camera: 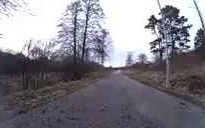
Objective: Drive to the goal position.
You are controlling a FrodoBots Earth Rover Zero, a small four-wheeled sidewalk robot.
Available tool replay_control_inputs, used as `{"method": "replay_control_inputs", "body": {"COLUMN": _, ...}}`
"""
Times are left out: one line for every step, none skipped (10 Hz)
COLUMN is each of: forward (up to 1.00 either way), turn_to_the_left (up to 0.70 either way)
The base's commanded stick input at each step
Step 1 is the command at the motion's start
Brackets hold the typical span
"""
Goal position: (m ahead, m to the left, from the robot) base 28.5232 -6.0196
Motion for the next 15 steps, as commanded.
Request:
{"method": "replay_control_inputs", "body": {"forward": 0.50, "turn_to_the_left": 0.00}}
{"method": "replay_control_inputs", "body": {"forward": 0.50, "turn_to_the_left": 0.00}}
{"method": "replay_control_inputs", "body": {"forward": 0.50, "turn_to_the_left": 0.00}}
{"method": "replay_control_inputs", "body": {"forward": 0.50, "turn_to_the_left": 0.00}}
{"method": "replay_control_inputs", "body": {"forward": 0.50, "turn_to_the_left": 0.00}}
{"method": "replay_control_inputs", "body": {"forward": 0.50, "turn_to_the_left": 0.00}}
{"method": "replay_control_inputs", "body": {"forward": 0.50, "turn_to_the_left": 0.00}}
{"method": "replay_control_inputs", "body": {"forward": 0.50, "turn_to_the_left": 0.00}}
{"method": "replay_control_inputs", "body": {"forward": 0.50, "turn_to_the_left": 0.00}}
{"method": "replay_control_inputs", "body": {"forward": 0.32, "turn_to_the_left": 0.00}}
{"method": "replay_control_inputs", "body": {"forward": 0.00, "turn_to_the_left": 0.00}}
{"method": "replay_control_inputs", "body": {"forward": 0.00, "turn_to_the_left": 0.00}}
{"method": "replay_control_inputs", "body": {"forward": 0.00, "turn_to_the_left": 0.00}}
{"method": "replay_control_inputs", "body": {"forward": 0.00, "turn_to_the_left": 0.00}}
{"method": "replay_control_inputs", "body": {"forward": 0.00, "turn_to_the_left": 0.00}}
